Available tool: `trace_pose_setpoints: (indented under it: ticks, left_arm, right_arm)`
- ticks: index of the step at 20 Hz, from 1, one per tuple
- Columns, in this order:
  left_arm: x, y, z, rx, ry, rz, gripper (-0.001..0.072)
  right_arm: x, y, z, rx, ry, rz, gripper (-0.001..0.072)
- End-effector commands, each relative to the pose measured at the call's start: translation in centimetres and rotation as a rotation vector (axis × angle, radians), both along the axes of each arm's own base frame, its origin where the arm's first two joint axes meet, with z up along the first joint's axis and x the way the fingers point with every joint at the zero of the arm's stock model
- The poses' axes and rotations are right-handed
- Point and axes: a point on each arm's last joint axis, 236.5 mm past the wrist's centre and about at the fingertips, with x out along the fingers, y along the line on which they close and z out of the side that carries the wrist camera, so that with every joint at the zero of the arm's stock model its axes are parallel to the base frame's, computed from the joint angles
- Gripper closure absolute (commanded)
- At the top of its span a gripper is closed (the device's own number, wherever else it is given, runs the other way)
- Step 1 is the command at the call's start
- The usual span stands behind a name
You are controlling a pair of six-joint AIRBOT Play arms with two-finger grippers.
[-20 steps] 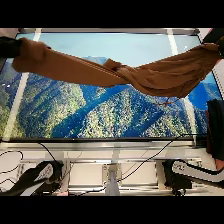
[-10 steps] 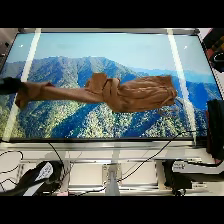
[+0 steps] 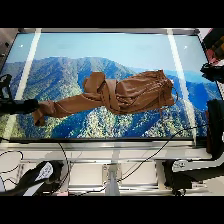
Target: Fold the clothes and pants, and hang the long-sleeved shirts on hangers.
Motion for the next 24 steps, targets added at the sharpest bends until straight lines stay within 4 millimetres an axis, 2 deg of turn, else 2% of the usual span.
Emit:
trace_pose_setpoints:
  ticks: [1, 3, 5, 8, 9, 11, 13, 16, 22, 24]
  left_arm:
    - [-0.2, 0.0, -0.4, -0.002, 0.007, 0.004, 0.0689]
    - [-0.2, 0.0, -0.5, -0.003, 0.007, 0.004, 0.0689]
    - [-0.2, 0.0, -0.4, -0.002, 0.007, 0.003, 0.0689]
    - [0.0, 0.1, -0.4, 0.002, -0.002, 0.007, 0.0689]
    - [0.1, 0.2, -0.3, 0.004, -0.006, 0.009, 0.0689]
    - [0.2, 0.3, -0.3, 0.008, -0.013, 0.012, 0.0689]
    - [0.4, 0.4, -0.2, 0.012, -0.021, 0.015, 0.0689]
    - [0.6, 0.5, -0.1, 0.015, -0.028, 0.018, 0.0689]
    - [0.6, 0.5, -0.1, 0.016, -0.030, 0.019, 0.0689]
    - [0.6, 0.5, -0.1, 0.016, -0.030, 0.019, 0.0689]
  right_arm:
    - [-4.1, 0.8, -3.1, 0.024, 0.200, 0.150, 0.0673]
    - [-6.9, 2.1, -5.2, 0.125, 0.329, 0.184, 0.0362]
    - [-8.5, 4.7, -6.6, 0.279, 0.372, 0.192, 0.0290]
    - [-11.1, 7.5, -10.2, 0.393, 0.453, 0.196, 0.0261]
    - [-11.3, 8.5, -11.2, 0.435, 0.448, 0.186, 0.0261]
    - [-10.5, 10.9, -12.7, 0.537, 0.382, 0.159, 0.0255]
    - [-9.2, 12.5, -13.7, 0.615, 0.301, 0.107, 0.0188]
    - [-8.5, 12.7, -15.4, 0.638, 0.254, 0.033, 0.0186]
    - [-5.9, 12.8, -16.1, 0.622, 0.170, -0.016, 0.0199]
    - [-5.0, 13.5, -16.2, 0.594, 0.154, -0.002, 0.0306]
